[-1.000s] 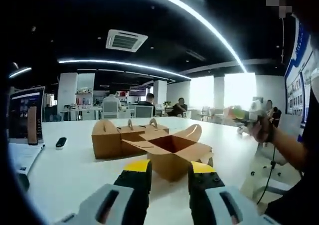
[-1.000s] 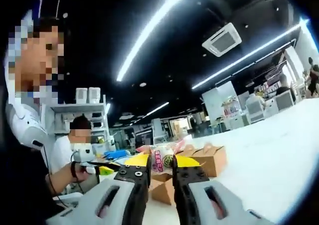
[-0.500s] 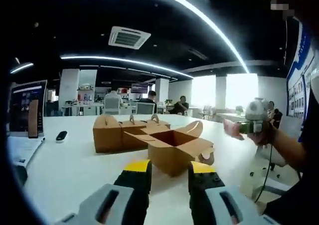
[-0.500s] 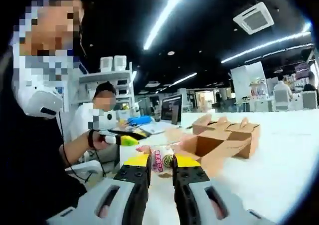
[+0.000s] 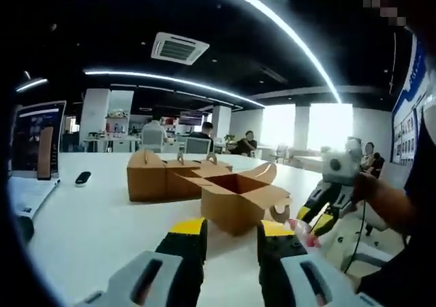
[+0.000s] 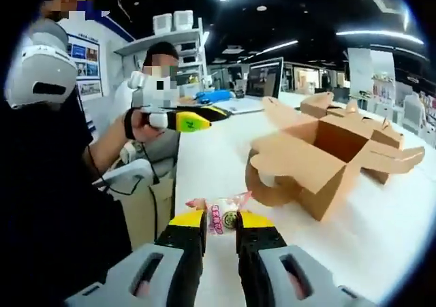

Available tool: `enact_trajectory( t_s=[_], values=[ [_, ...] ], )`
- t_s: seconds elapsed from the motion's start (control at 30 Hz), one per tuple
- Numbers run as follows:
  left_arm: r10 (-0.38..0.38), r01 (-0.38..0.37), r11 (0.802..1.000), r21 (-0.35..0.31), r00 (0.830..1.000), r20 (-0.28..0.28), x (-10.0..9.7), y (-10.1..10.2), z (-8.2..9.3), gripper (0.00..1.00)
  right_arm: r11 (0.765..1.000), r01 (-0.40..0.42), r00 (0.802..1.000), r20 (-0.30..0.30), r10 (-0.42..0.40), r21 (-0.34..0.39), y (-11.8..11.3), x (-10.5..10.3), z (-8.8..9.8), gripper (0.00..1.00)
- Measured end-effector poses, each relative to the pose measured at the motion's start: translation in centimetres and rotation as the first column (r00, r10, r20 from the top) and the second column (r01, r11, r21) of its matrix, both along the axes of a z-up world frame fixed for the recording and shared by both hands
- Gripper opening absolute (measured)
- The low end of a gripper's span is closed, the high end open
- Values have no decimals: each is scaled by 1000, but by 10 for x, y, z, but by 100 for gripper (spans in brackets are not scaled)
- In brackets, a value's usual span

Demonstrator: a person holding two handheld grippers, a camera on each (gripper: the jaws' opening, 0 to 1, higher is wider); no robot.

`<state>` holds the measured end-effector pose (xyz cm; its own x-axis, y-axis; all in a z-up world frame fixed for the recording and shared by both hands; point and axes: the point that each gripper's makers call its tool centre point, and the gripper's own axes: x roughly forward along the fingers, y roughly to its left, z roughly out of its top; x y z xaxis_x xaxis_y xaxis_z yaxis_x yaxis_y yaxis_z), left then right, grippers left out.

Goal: Pick up one paper box from the group, open the paper box, and remove the item inside

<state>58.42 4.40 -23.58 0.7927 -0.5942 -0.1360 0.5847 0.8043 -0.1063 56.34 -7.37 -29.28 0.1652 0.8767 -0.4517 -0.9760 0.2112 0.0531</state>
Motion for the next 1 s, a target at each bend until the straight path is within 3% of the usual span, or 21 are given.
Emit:
enact_trajectory(
  t_s=[0.47, 0.57, 0.67, 0.8, 0.9, 1.0],
  values=[
    [13, -13, 1000, -16, 1000, -13, 1, 4, -5, 31, 999, 23, 1000, -2, -23, -48, 5, 7, -11, 18],
    [6, -6, 1000, -20, 1000, -11, 1, 3, -3, 31, 997, 47, 998, 43, -45, -58, 3, 11, -10, 21],
    [1, -1, 1000, -20, 1000, -3, -1, 2, -2, 31, 996, 83, 996, 47, -81, -33, 1, 17, -4, 36],
    [7, -7, 999, -34, 1000, -17, -1, 4, -6, 31, 991, 134, 991, 29, -134, -14, -8, 24, -3, 37],
    [0, -1, 999, -45, 1000, -21, -5, 4, -5, 32, 985, 162, 986, 30, -164, 60, -14, 26, 10, 36],
    [-2, 0, 999, -55, 1000, -29, -6, 6, -5, 31, 975, 206, 977, 36, -210, 80, -26, 32, 16, 36]
  ],
)
